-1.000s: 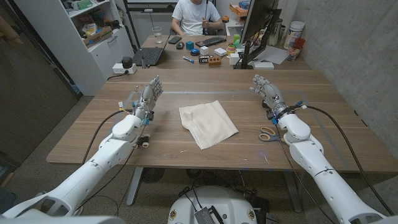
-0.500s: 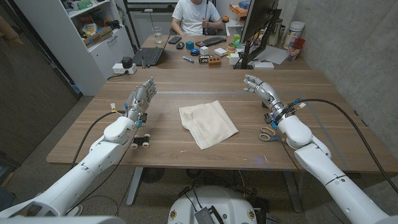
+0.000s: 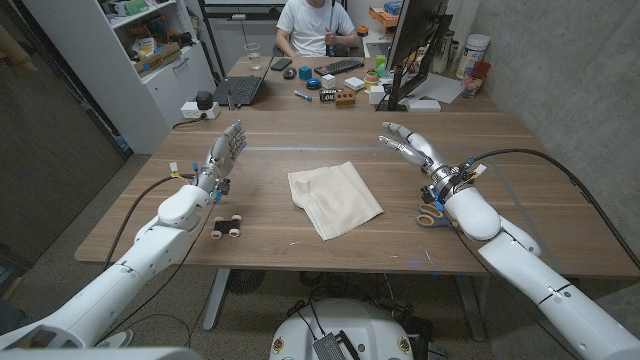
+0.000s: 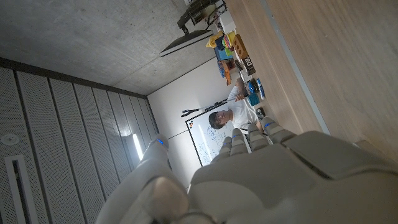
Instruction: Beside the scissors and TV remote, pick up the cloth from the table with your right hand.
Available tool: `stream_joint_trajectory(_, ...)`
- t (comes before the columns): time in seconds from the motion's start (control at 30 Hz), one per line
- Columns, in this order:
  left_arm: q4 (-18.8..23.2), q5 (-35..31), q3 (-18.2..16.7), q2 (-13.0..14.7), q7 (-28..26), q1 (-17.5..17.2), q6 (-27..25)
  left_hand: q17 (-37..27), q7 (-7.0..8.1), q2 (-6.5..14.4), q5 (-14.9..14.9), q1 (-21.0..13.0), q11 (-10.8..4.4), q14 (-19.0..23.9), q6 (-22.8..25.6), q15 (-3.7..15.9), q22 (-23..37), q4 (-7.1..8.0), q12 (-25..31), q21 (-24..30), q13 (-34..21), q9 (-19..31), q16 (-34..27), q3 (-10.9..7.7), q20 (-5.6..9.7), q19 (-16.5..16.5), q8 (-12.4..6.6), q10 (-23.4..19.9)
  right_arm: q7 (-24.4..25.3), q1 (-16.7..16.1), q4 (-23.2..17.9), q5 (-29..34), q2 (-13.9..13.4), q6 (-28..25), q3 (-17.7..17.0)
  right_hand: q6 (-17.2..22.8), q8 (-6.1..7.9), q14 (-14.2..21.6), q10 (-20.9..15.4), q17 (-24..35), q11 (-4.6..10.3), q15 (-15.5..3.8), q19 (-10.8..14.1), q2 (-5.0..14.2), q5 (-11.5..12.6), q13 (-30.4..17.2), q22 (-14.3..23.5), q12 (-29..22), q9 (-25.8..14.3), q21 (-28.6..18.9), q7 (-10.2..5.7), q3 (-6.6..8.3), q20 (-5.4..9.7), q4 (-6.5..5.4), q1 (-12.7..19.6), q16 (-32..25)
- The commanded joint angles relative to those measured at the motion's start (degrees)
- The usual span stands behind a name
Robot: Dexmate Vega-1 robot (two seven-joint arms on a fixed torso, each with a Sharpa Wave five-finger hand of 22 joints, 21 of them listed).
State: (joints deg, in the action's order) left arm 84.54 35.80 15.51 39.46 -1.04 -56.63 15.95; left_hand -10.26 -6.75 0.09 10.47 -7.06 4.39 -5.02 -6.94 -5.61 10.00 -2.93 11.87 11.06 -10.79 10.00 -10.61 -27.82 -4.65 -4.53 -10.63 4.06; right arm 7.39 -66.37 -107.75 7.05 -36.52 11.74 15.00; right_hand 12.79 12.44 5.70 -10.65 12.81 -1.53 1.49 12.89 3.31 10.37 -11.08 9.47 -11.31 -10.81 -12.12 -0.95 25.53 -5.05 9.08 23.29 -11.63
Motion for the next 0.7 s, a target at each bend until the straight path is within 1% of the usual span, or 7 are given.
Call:
stream_joint_trajectory(0.03, 0.4, 0.0, -0.5, 0.8, -0.1, -0.3, -0.6, -0.1, -0.31, 0.6, 0.0, -0.2, 0.39, 0.5, 0.5, -0.48, 0.2, -0.25, 0.2, 0.2, -0.3, 0.3, -0.3, -0.49, -0.28, 0.0, -0.50, -0.4, 3.7, -0.9, -3.7, 4.9, -5.6, -2.4, 2.3, 2.8, 0.45, -1.7, 0.9, -0.2, 2.53, 1.88, -2.5, -0.43, -0.1, -0.3, 0.3, 0.2, -0.3, 1.4, -2.17, -0.34, -5.27, -0.07, 0.9, 0.2)
stream_joint_trajectory(0.17, 0.2, 0.1, -0.7, 0.8, -0.2, -0.4, -0.6, -0.1, -0.40, 0.7, 0.0, -0.2, 0.46, 0.6, 0.7, -0.74, 0.2, -0.32, 0.2, 0.2, -0.3, 0.3, -0.3, -0.50, -0.28, 0.0, -0.57, -0.4, 1.5, -0.1, -5.4, 5.4, -8.3, -4.6, 3.5, 3.3, 0.34, -1.9, 1.3, -0.4, 2.92, 3.25, -3.3, -0.81, 0.0, -0.3, 0.3, 0.3, -0.3, 1.6, -2.71, -0.33, -6.89, 0.11, 1.2, 0.1)
stream_joint_trajectory(0.3, 0.1, 0.2, -0.7, 0.7, -0.1, -0.4, -0.5, -0.1, -0.42, 0.7, 0.0, -0.2, 0.48, 0.6, 0.8, -0.71, 0.2, -0.36, 0.2, 0.2, -0.3, 0.3, -0.3, -0.50, -0.31, 0.1, -0.58, -0.5, -1.0, 1.6, -8.5, 9.4, -11.3, -9.6, 6.3, 2.4, -0.23, -2.6, 2.5, -0.6, 3.31, 4.96, -4.1, -1.68, 0.0, -0.4, 0.4, 0.5, -0.3, 1.8, -3.19, -0.34, -7.33, 0.45, 1.7, 0.3)
stream_joint_trajectory(0.47, 0.4, -0.1, -0.9, 0.8, -0.8, -0.4, -0.7, -0.1, -0.67, 0.9, -0.1, -0.3, 0.51, 1.0, 1.4, -1.02, 0.3, -0.46, 0.3, 0.2, -0.3, 0.3, -0.4, -0.52, -0.47, 0.1, -0.74, -0.7, 0.6, 2.8, -11.2, 14.4, -13.6, -12.9, 8.7, 1.2, -0.78, -4.1, 4.5, -0.6, 3.69, 5.41, -4.7, -3.77, 0.5, -0.4, 0.4, 0.8, -0.3, 1.7, -4.09, -0.61, -7.44, 0.87, 2.4, 0.4)
stream_joint_trajectory(0.53, 0.5, -0.1, -0.9, 0.9, -1.1, -0.4, -1.2, -0.1, -0.68, 0.9, -0.1, -0.3, 0.76, 1.2, 1.7, -1.11, 0.3, -0.51, 0.4, 0.3, -0.3, 0.3, -0.5, -0.53, -0.27, 0.3, -0.81, -0.9, -2.1, 4.1, -13.4, 16.1, -15.1, -16.5, 10.0, 2.0, -0.48, -5.3, 5.2, -0.6, 4.86, 5.34, -5.4, -5.00, 0.9, -0.4, 0.5, 0.7, -0.3, 1.7, -5.23, -0.71, -7.47, 0.93, 3.0, 0.6)
stream_joint_trajectory(0.6, 0.7, 0.2, -0.9, 1.0, -0.9, -0.4, -1.5, -0.1, -0.73, 0.9, -0.1, -0.3, 0.79, 1.3, 1.8, -1.12, 0.3, -0.54, 0.4, 0.3, -0.3, 0.3, -0.5, -0.53, -0.11, 0.4, -0.83, -0.9, -2.9, 5.0, -14.5, 16.8, -16.1, -17.9, 11.0, 2.6, -0.35, -6.8, 5.9, -0.6, 5.06, 5.46, -6.0, -5.90, 1.2, -0.4, 0.5, 0.7, -0.3, 1.8, -6.27, -0.69, -7.48, 0.95, 3.6, 0.8)
stream_joint_trajectory(0.7, 0.7, 0.0, -0.9, 1.1, -0.9, -0.4, -1.4, -0.1, -0.78, 1.0, -0.1, -0.3, 0.90, 1.3, 2.0, -1.16, 0.3, -0.58, 0.4, 0.4, -0.3, 0.3, -0.5, -0.53, 0.12, 0.5, -0.86, -1.0, -4.7, 7.0, -16.4, 20.6, -17.6, -21.5, 13.7, 1.7, -0.85, -9.0, 8.2, -0.6, 4.06, 6.11, -7.2, -7.09, 1.8, -0.4, 0.5, 1.0, -0.2, 1.9, -6.78, -0.63, -7.50, 0.82, 4.5, 0.9)
